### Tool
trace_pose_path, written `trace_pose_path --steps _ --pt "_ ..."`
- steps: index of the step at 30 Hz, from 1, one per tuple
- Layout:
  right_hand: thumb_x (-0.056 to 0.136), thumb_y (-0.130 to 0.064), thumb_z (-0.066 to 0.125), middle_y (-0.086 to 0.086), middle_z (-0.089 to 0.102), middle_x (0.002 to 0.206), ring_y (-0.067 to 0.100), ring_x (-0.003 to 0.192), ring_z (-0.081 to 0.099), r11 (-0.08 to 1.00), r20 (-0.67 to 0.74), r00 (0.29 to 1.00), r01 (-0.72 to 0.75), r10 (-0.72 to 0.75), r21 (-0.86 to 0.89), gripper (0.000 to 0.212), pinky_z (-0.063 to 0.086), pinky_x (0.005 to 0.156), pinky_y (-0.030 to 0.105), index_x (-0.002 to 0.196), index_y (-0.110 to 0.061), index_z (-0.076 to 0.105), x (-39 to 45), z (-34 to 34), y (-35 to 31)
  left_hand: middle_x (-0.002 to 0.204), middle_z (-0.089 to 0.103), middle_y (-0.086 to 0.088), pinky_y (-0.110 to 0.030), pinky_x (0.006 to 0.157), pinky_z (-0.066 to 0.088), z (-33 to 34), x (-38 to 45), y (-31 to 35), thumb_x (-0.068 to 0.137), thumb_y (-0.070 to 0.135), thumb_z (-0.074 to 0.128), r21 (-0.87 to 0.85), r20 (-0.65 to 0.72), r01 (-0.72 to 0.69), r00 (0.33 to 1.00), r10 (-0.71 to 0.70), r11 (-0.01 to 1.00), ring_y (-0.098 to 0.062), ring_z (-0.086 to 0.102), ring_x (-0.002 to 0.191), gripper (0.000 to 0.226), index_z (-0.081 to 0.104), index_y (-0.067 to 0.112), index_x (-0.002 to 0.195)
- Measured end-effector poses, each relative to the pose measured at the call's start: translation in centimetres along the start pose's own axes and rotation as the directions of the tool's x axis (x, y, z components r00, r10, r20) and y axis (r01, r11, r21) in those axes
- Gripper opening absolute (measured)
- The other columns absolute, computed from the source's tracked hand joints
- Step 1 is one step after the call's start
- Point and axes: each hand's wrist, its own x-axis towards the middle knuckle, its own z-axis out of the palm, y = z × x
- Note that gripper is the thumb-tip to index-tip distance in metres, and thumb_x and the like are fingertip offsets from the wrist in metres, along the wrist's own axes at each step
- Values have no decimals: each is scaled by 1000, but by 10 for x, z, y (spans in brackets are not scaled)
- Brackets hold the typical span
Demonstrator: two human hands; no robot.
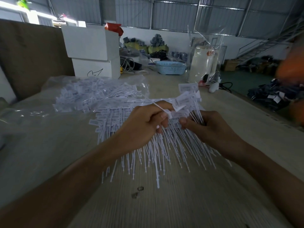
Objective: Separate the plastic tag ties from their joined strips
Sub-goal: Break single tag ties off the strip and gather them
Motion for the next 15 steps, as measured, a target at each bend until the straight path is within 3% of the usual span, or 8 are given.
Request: trace_pose_path --steps 3,5,7,9,11,13,15 --pt "93 -42 54 -9 46 50 5 45 41 996 12 1000 16 -15 -92 42 32 51 18 69 -9 65 2 0 4 78 66 -3 -29 64 51 -2 0 -2 101 4 46 72 6 -7 1000 7 997 -17 63 62 25 67 11 89" --pt "95 -40 51 -9 48 52 6 47 44 987 24 999 50 -46 -153 39 35 52 21 65 -18 61 2 1 8 76 64 -1 -36 62 51 -5 -2 -2 101 6 47 220 -19 -109 993 116 969 -19 61 64 27 65 9 82" --pt "96 -44 46 -7 49 52 8 47 45 975 33 998 64 -58 -213 40 36 54 25 63 -24 58 1 1 9 80 65 -3 -40 59 53 -10 -4 1 93 2 49 402 44 -219 975 220 889 -25 62 69 24 70 13 92" --pt "94 -50 39 -7 46 51 8 45 43 957 27 997 77 -72 -278 45 33 52 20 64 -22 58 1 1 10 92 67 -6 -36 61 51 -15 -5 0 85 -7 56 570 110 -254 966 234 781 -29 64 80 41 70 17 115" --pt "91 -57 33 1 48 53 11 46 41 951 24 997 81 -77 -299 52 31 51 21 69 -18 60 1 -1 12 100 68 -3 -36 65 52 -17 -4 0 90 -3 57 568 84 -221 974 211 793 -24 63 86 44 66 22 126" --pt "90 -58 31 16 50 59 19 49 41 954 30 997 83 -77 -287 54 30 53 27 74 -16 61 2 -2 12 102 68 2 -33 71 52 -16 -3 2 99 12 56 446 25 -169 984 176 879 -12 61 86 35 62 25 131" --pt "94 -52 33 12 49 59 15 49 39 961 30 996 92 -87 -261 50 29 53 25 78 -14 62 2 -3 13 99 71 7 -28 73 52 -14 -2 5 97 23 62 330 -23 -113 992 128 937 -6 64 84 34 60 27 130"
